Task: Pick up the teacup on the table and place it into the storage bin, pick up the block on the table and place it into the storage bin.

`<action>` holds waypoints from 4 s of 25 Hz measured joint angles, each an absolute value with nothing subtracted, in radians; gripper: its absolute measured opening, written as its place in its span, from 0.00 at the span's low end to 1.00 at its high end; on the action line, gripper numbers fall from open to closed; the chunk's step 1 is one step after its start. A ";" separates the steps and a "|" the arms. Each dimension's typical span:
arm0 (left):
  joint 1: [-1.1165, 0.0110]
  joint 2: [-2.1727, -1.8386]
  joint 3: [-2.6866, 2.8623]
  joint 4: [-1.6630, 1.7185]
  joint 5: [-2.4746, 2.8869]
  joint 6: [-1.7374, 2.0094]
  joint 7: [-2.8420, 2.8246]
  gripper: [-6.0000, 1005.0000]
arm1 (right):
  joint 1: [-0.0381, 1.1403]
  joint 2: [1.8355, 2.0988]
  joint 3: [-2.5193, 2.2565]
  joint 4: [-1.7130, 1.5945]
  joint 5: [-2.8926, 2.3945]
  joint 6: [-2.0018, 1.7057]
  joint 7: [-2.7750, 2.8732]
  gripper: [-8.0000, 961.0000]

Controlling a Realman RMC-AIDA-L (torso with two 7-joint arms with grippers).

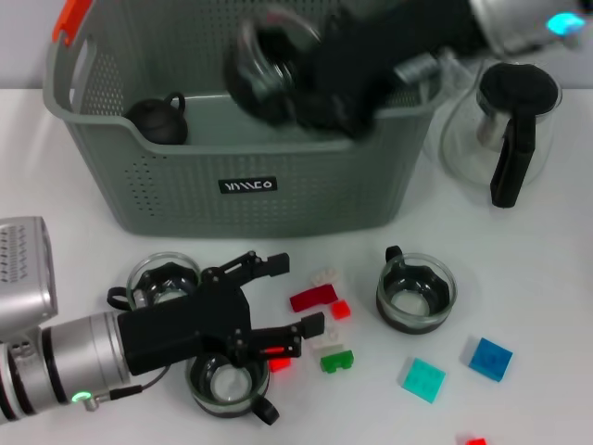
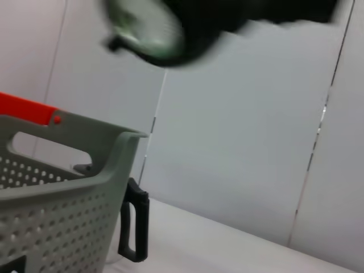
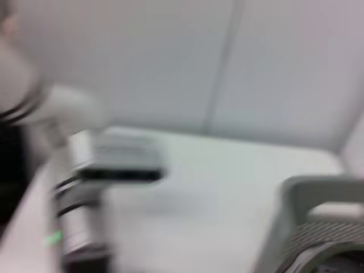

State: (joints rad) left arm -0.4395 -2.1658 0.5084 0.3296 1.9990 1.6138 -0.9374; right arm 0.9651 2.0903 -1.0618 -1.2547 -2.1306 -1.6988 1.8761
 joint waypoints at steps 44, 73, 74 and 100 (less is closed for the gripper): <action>-0.439 -2.165 0.451 0.331 1.997 1.647 -0.939 0.95 | 0.819 2.089 -1.122 -1.074 -2.018 -1.102 1.736 0.67; -0.434 -2.166 0.449 0.324 1.997 1.649 -0.937 0.95 | 0.621 2.098 -1.324 -1.313 -2.518 -1.675 1.822 0.69; -0.434 -2.166 0.449 0.324 1.997 1.648 -0.937 0.95 | 0.626 2.098 -1.346 -1.301 -2.523 -1.654 1.828 0.69; -0.432 -2.168 0.448 0.322 1.997 1.644 -0.939 0.95 | 0.726 2.102 -1.557 -1.043 -2.554 -1.403 1.859 0.98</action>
